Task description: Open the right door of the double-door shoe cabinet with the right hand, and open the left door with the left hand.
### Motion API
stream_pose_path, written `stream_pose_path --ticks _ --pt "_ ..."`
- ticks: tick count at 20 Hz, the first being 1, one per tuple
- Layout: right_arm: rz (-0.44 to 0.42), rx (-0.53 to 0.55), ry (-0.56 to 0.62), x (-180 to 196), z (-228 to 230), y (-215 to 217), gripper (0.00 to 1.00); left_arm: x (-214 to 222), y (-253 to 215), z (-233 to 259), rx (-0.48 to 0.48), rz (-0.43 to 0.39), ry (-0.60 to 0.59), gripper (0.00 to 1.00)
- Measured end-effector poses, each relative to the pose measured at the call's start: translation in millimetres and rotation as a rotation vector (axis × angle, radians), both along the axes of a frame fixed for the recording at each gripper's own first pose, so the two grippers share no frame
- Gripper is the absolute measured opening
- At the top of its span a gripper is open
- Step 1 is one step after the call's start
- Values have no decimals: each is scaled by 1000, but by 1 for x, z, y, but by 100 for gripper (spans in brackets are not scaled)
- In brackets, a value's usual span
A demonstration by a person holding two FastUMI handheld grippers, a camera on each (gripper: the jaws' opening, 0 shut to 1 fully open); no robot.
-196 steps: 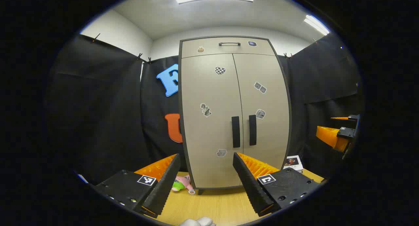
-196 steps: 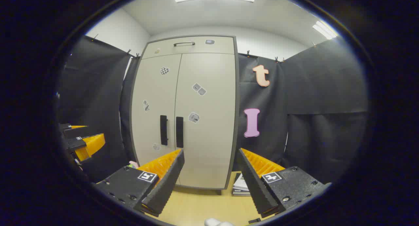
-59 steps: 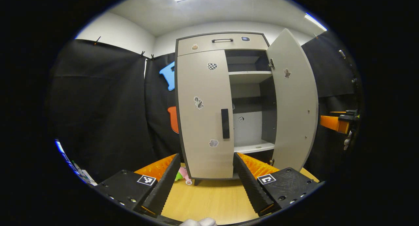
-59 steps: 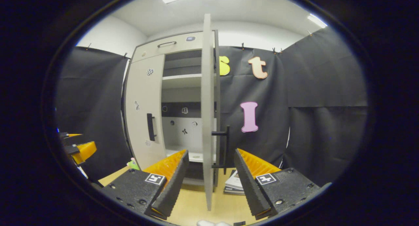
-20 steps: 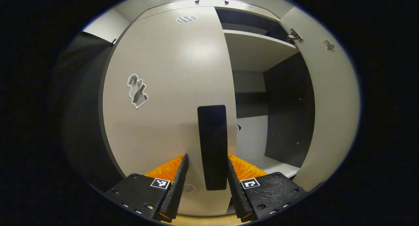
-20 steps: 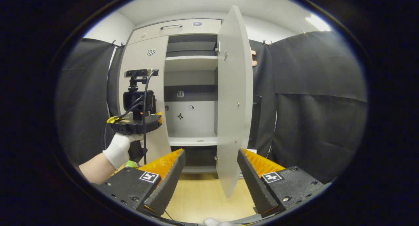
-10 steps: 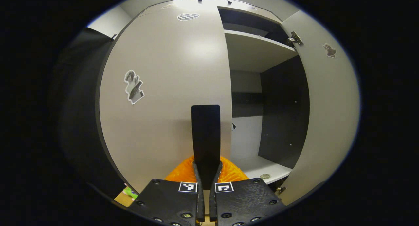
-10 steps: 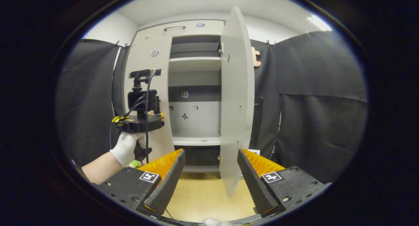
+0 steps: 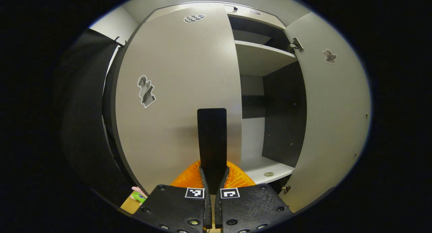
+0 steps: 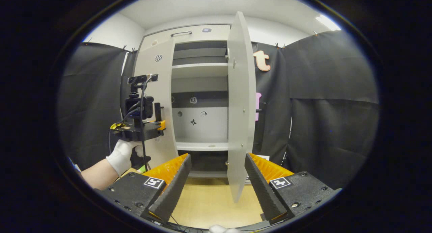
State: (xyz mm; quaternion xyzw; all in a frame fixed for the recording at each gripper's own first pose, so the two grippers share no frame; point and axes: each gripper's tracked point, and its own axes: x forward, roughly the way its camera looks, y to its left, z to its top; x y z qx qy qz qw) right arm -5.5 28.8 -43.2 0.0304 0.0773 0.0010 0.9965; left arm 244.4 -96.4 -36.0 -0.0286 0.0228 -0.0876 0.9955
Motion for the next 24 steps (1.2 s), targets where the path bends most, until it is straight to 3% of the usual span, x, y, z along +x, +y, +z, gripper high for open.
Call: stream_pose_path --ticks 12,21,22,23,24 --pt "71 17 -3 -12 -4 18 99 -40 29 -2 2 0 -15 3" --pt "125 22 -1 -12 -6 42 99 -65 60 -6 10 46 -21 2" --pt "132 21 -2 -12 -6 46 99 -64 64 -7 7 49 -22 8" --pt "141 21 -1 -12 -7 49 99 -69 68 -8 -4 52 -20 0" --pt "149 21 1 -12 -7 53 98 -73 72 -10 -13 50 -15 0"
